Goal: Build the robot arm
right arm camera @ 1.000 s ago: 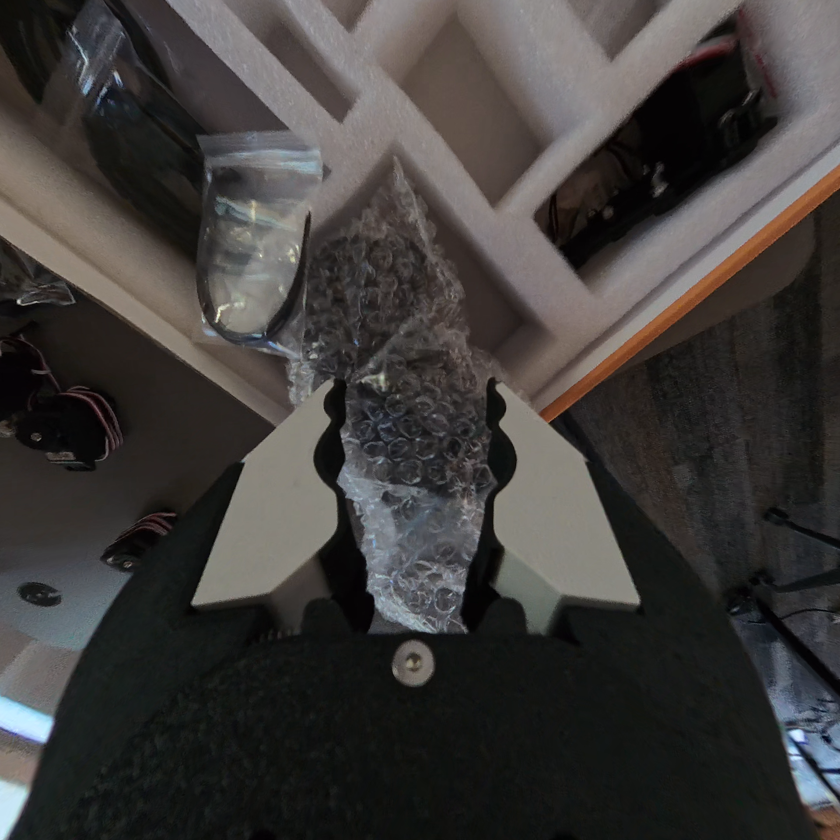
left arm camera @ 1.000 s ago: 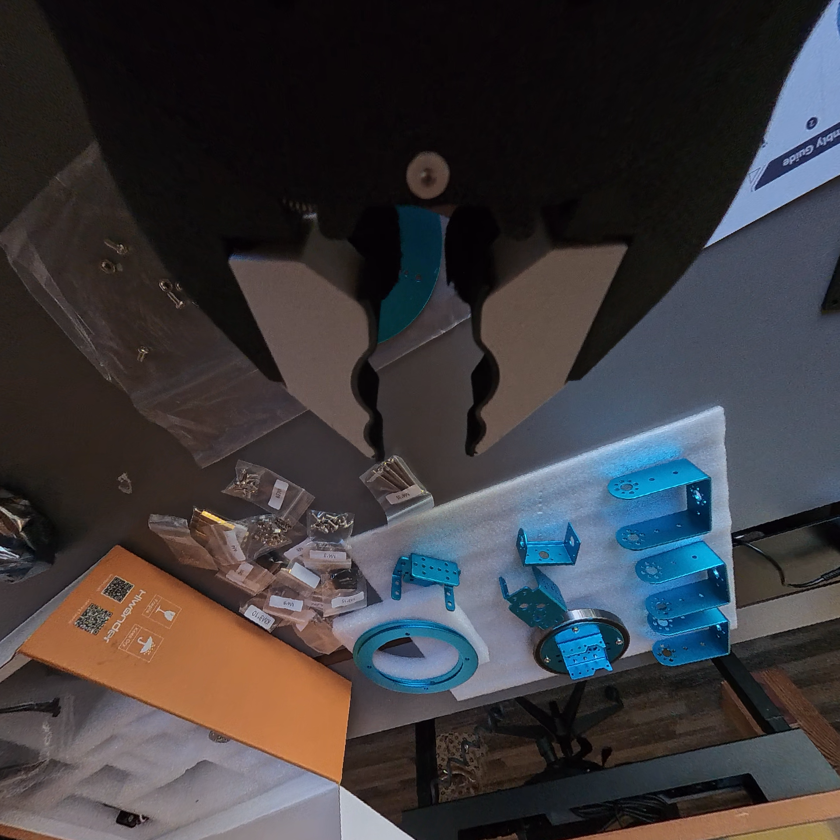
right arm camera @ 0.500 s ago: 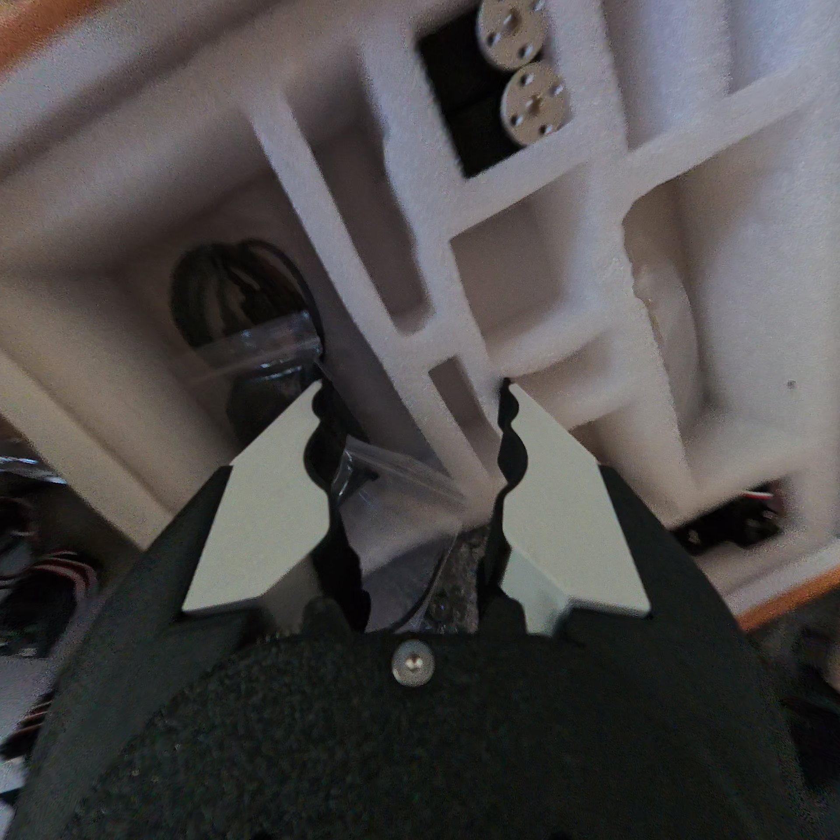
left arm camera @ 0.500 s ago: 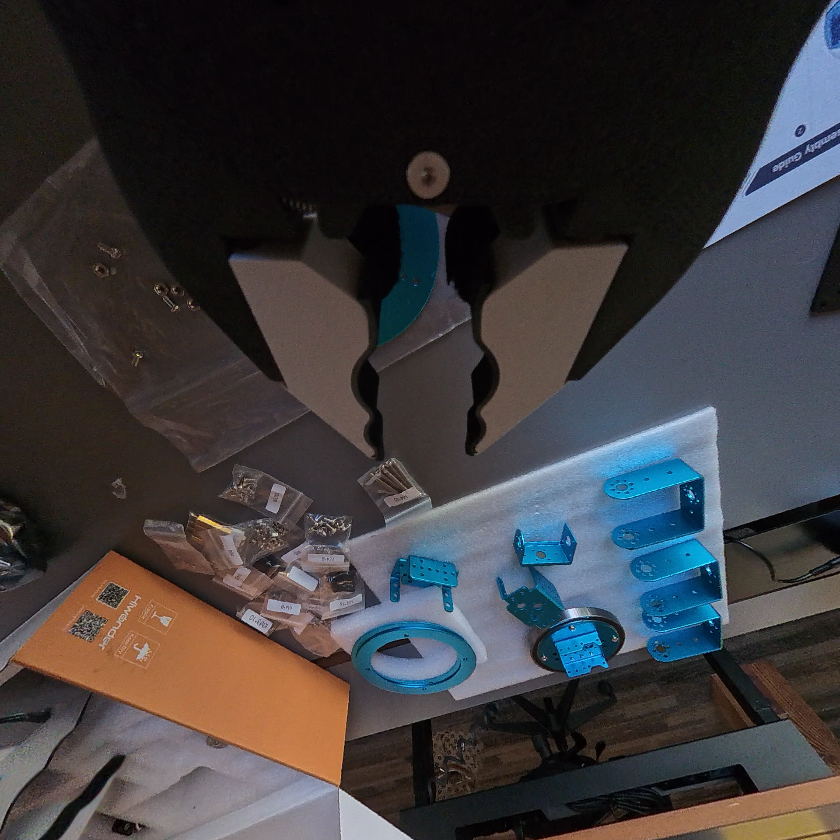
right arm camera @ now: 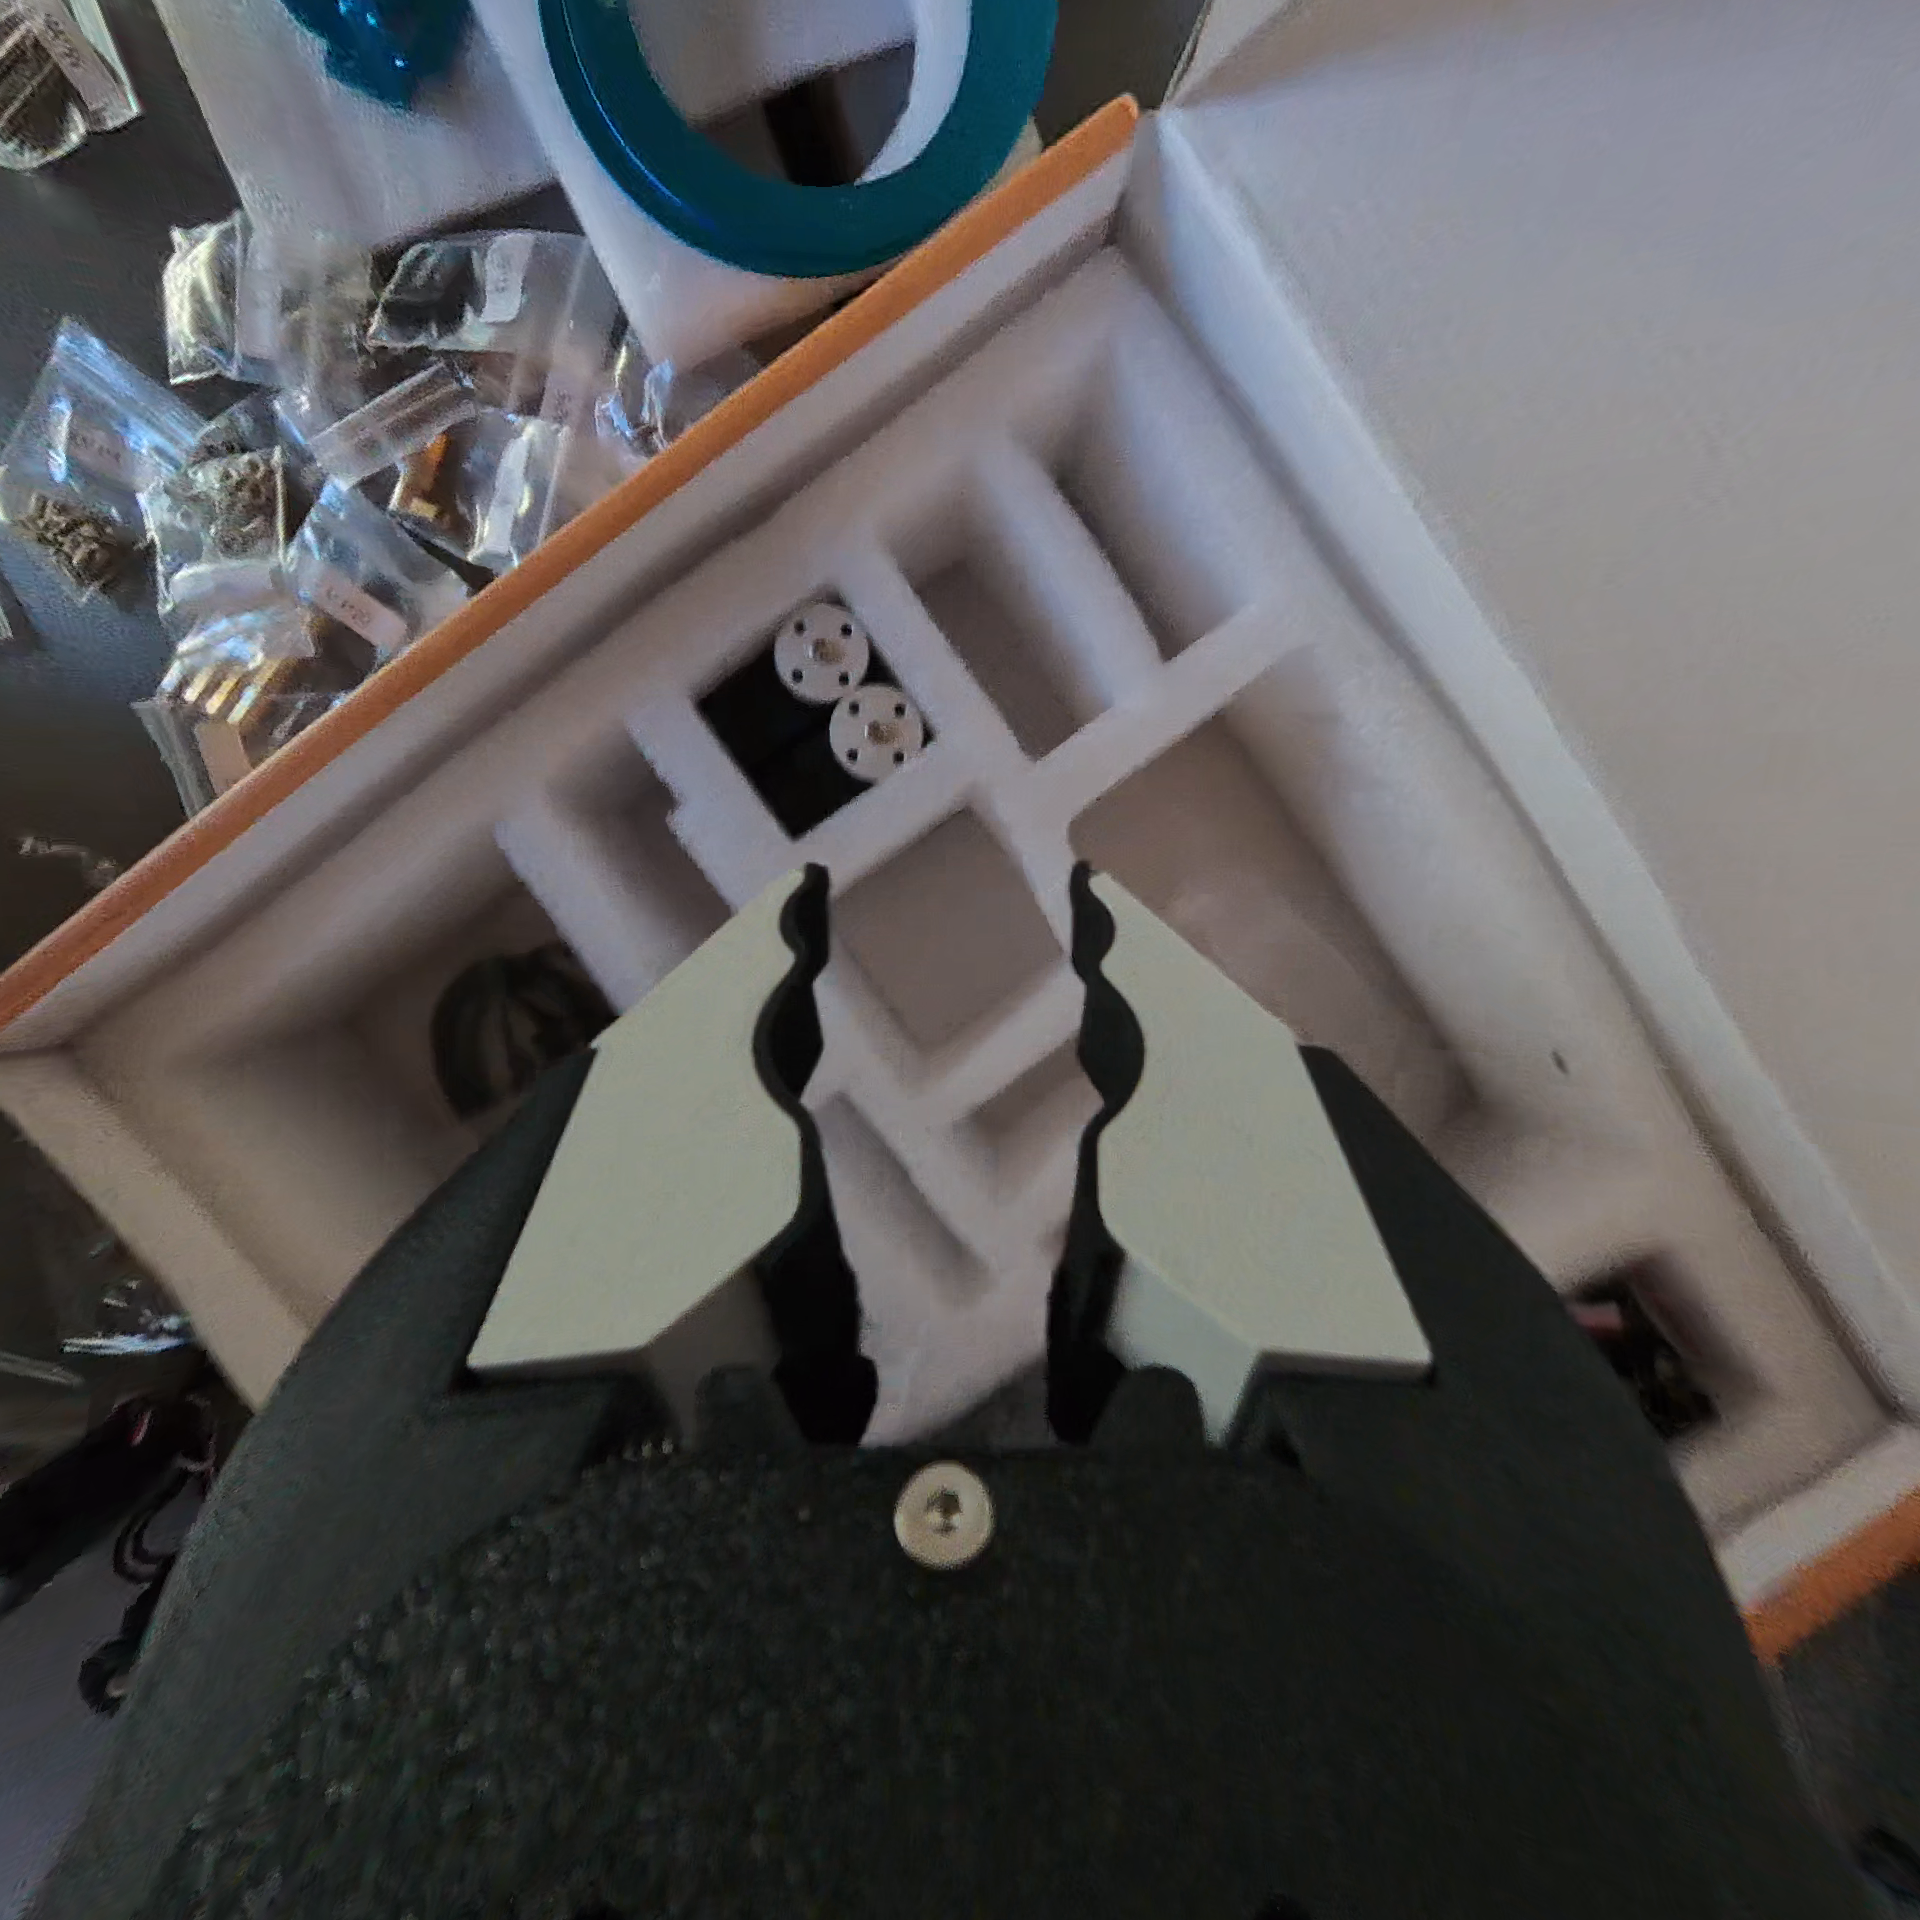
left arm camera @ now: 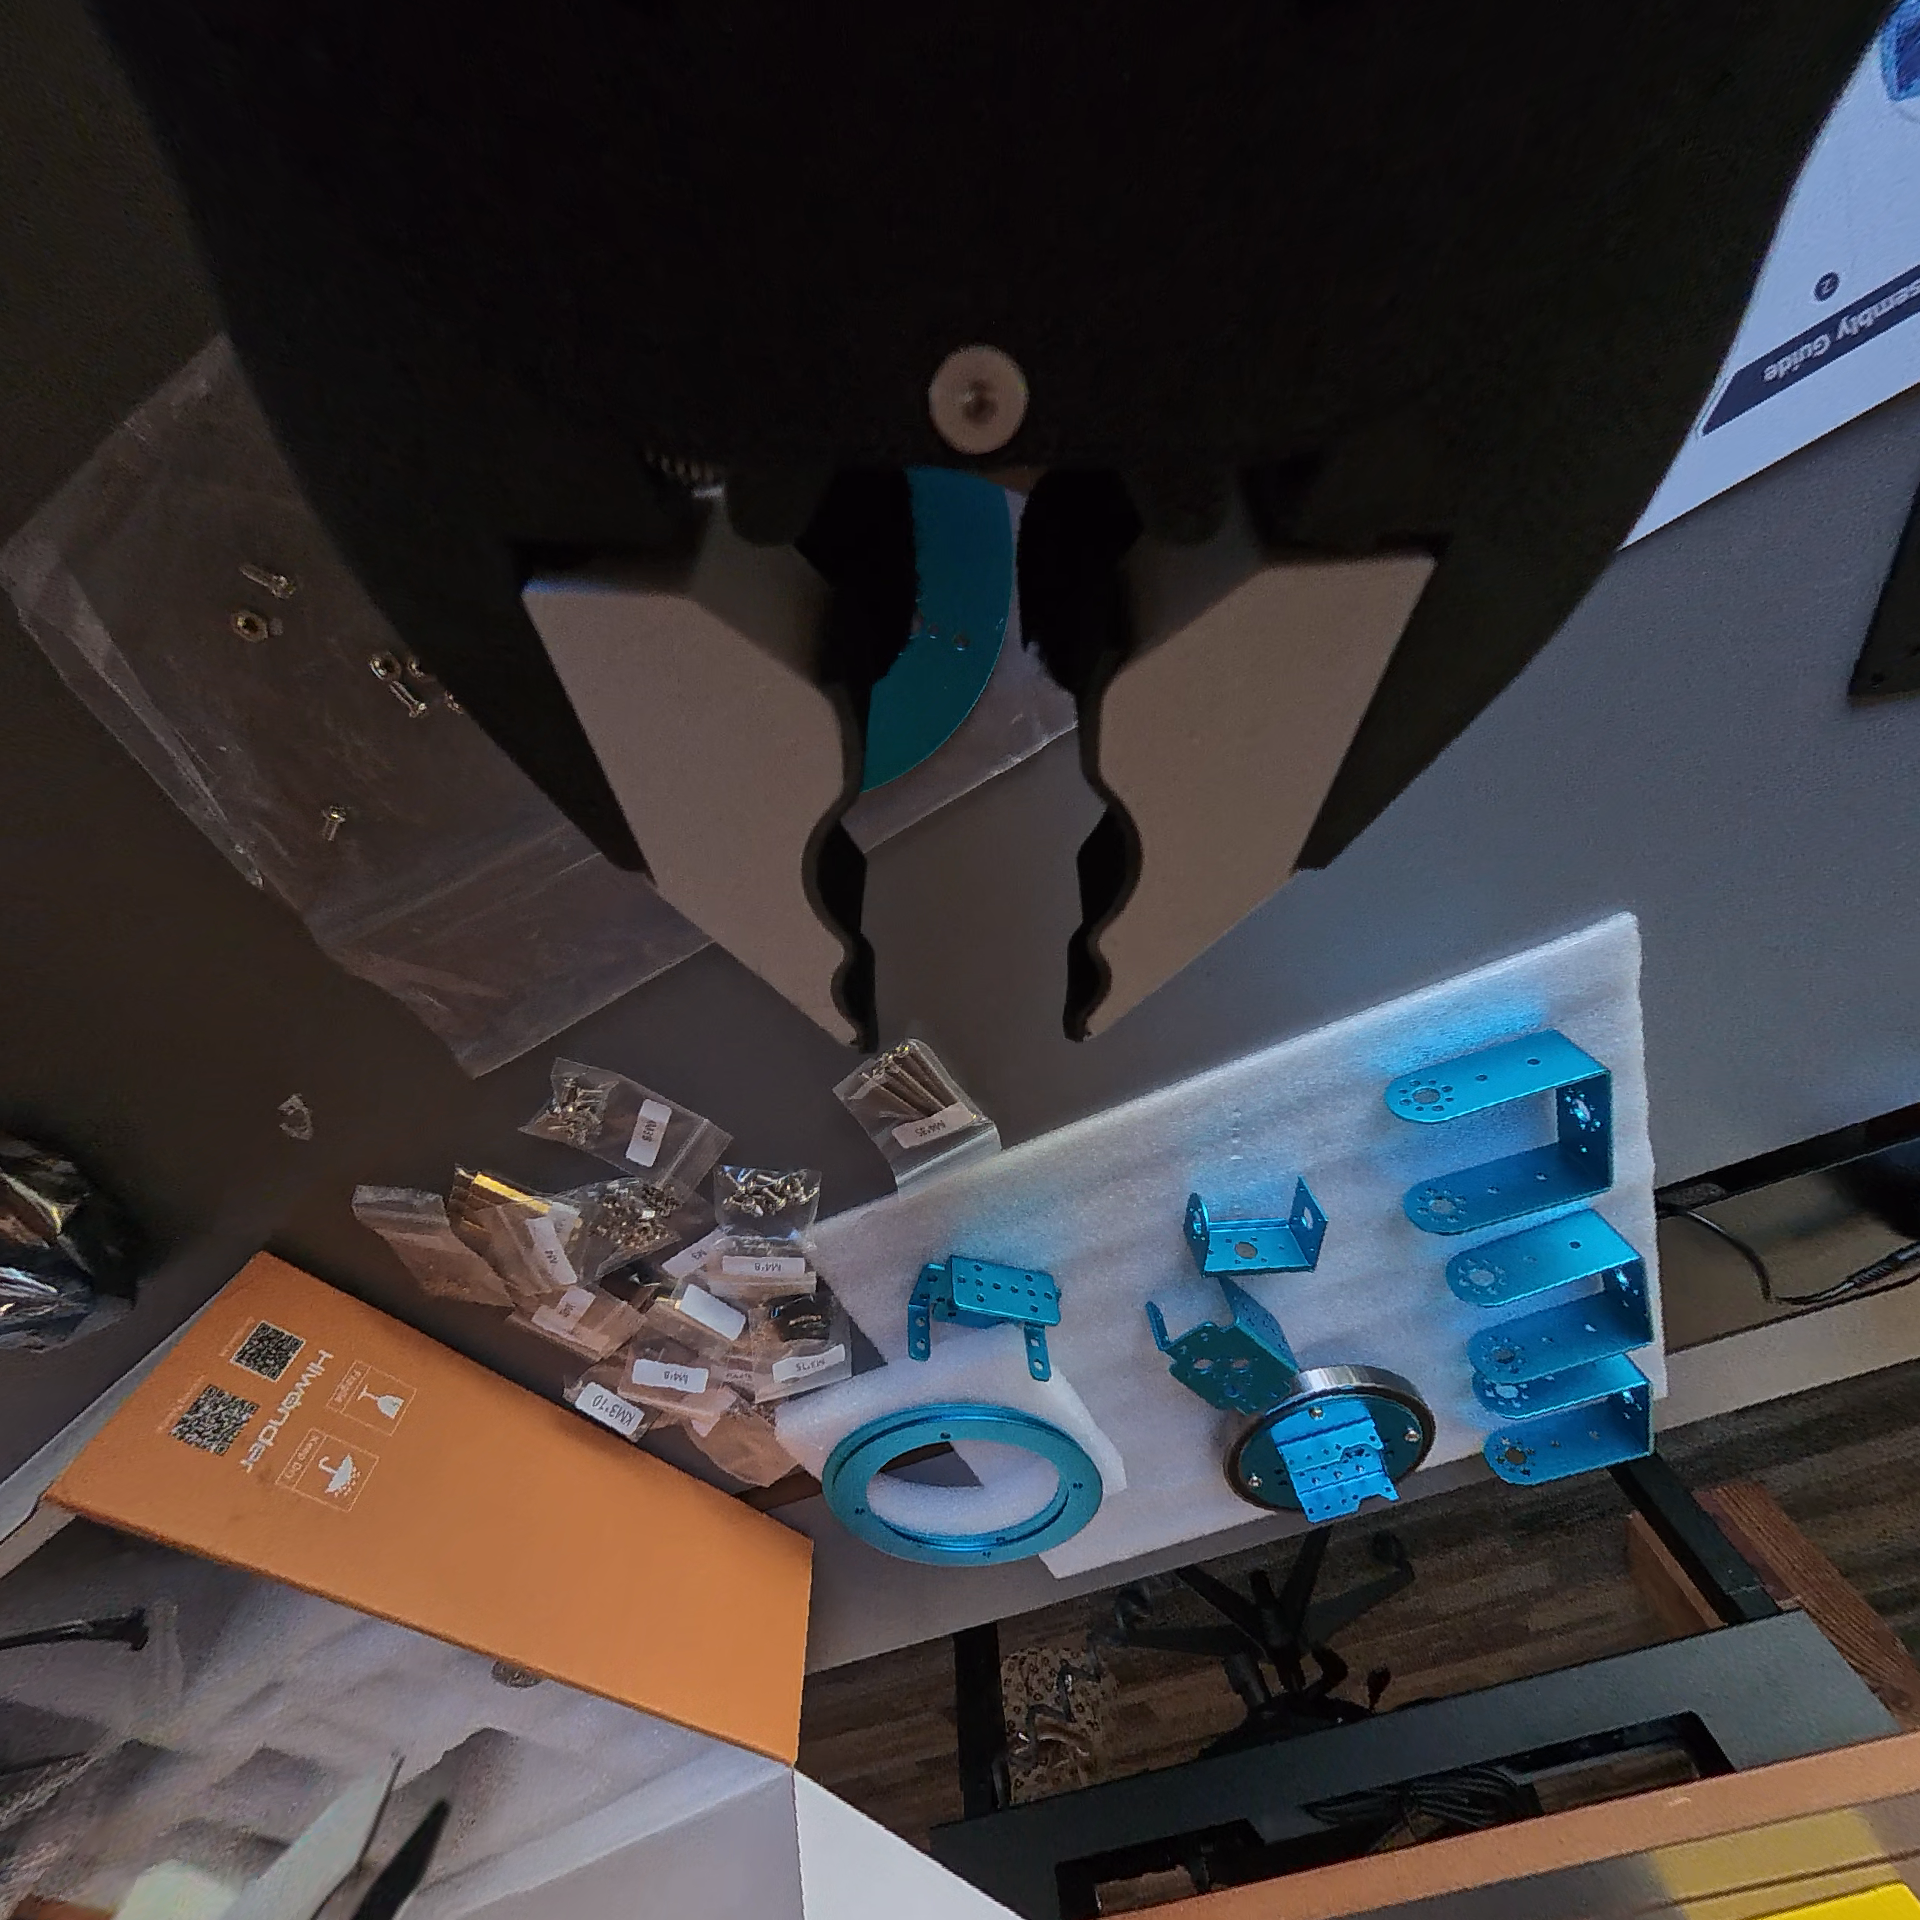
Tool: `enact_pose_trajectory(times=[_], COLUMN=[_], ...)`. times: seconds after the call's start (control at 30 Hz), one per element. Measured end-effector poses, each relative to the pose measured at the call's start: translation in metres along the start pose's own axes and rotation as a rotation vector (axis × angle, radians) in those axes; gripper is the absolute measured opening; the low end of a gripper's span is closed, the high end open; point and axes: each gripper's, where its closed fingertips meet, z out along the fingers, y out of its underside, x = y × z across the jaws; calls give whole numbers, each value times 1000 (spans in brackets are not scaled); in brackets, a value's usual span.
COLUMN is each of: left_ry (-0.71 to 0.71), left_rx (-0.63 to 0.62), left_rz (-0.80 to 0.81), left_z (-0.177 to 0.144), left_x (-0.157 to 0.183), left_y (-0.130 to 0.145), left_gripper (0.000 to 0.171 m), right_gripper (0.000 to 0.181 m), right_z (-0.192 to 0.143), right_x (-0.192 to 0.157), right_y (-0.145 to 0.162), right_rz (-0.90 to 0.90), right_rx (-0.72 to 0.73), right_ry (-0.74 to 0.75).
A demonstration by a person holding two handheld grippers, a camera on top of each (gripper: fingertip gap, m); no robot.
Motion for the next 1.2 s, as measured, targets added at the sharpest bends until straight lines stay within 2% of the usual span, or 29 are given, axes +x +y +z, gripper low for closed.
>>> enact_pose_trajectory(times=[0.03,0.1,0.17,0.23,0.43,0.57,0.77,0.87,0.97,1.03,1.13,1.2], left_ry=[1,-1,-3,-5,-18,-18,-17,-19,-24,-24,-15,-11], left_rx=[-2,-5,-5,-1,-2,3,7,11,15,17,14,18], left_rz=[-2,-5,-9,-10,-3,-2,1,3,-2,-1,10,23], left_z=[0,1,1,0,-2,-3,-5,-6,-7,-8,-8,-8], left_x=[0,-1,-2,-3,-6,-6,-5,-6,-7,-8,-4,0], left_y=[0,1,1,1,1,0,-1,-2,-2,-2,-3,-4], left_gripper=[36,36,36,36,36,36,36,36,36,36,36,36], right_gripper=[53,45,42,44,33,29,29,34,39,36,31,32], right_z=[9,21,33,50,78,78,77,62,26,6,2,7], right_x=[1,13,15,13,19,20,22,23,7,-9,-36,-40], right_y=[-8,-30,-46,-44,-35,-35,-35,-39,-38,-30,-17,-11], right_rz=[-3,32,77,61,4,-5,-48,-91,-95,-138,-180,-198], right_rx=[13,87,112,33,-94,-97,-123,-105,-66,-43,-12,-28], right_ry=[-27,-25,-90,-126,-76,-82,-15,57,57,61,11,34])
